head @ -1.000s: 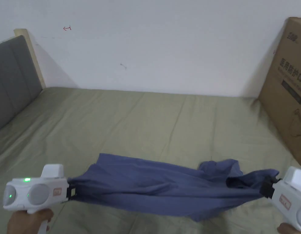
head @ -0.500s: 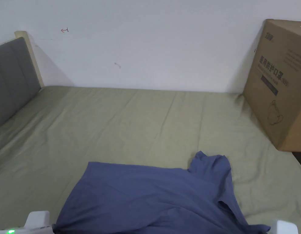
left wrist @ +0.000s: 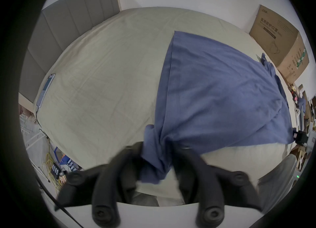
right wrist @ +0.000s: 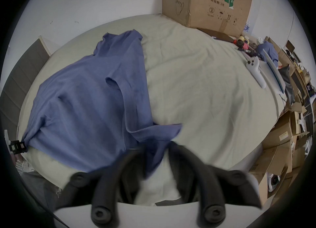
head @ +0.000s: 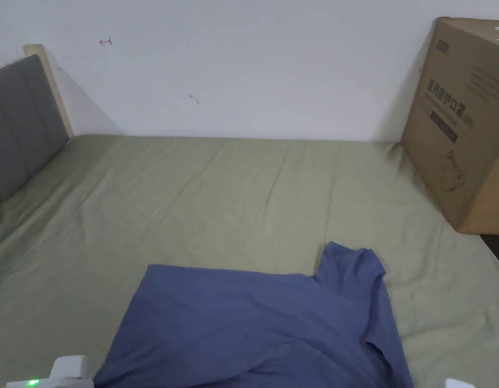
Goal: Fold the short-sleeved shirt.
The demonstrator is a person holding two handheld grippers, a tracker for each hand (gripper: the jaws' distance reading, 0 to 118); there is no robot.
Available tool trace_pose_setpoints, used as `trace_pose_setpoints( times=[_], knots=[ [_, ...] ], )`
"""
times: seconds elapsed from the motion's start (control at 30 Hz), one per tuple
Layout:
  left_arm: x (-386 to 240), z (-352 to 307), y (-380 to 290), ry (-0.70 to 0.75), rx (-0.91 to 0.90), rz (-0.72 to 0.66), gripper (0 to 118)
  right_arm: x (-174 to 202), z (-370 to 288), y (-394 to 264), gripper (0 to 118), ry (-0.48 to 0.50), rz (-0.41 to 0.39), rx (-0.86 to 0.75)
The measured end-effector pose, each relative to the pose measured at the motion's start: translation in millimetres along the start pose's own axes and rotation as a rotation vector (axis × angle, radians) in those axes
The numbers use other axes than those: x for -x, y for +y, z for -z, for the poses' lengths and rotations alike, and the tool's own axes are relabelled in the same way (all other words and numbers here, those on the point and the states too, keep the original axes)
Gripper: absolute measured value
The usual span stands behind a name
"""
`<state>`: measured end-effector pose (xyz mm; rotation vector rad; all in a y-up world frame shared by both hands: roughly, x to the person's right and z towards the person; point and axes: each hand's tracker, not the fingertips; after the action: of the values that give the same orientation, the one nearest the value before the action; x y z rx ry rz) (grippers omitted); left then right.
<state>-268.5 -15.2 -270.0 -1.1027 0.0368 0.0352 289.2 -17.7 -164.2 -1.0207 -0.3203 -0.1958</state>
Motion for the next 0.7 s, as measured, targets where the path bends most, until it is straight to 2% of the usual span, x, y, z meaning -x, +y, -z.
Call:
trace_pose_setpoints(
  times=[0.03,0.07,0.1,0.13,0.4,0.6,0.7],
  knots=[
    [-1,-7,7,-0.011,-0.018,-0.008,77,0,-8,8,75,0.01,-0.012,-0.022],
    [-4,-16,14,-0.023,-0.036,-0.012,98,4,-20,15,80,0.038,-0.018,-0.068],
    [-8,-28,23,-0.035,-0.088,-0.02,105,7,-32,25,80,0.052,-0.022,-0.115],
    [-12,-42,31,-0.042,-0.146,-0.024,106,10,-44,37,80,0.052,-0.036,-0.155],
    [-56,-153,90,-0.074,-0.61,0.02,106,37,-154,110,80,0.106,-0.113,-0.574],
    [-86,-200,93,-0.086,-0.888,0.076,99,56,-199,119,79,0.101,-0.108,-0.772],
    [-100,-202,90,-0.06,-0.938,0.116,62,64,-207,116,70,0.08,-0.127,-0.83]
  ],
)
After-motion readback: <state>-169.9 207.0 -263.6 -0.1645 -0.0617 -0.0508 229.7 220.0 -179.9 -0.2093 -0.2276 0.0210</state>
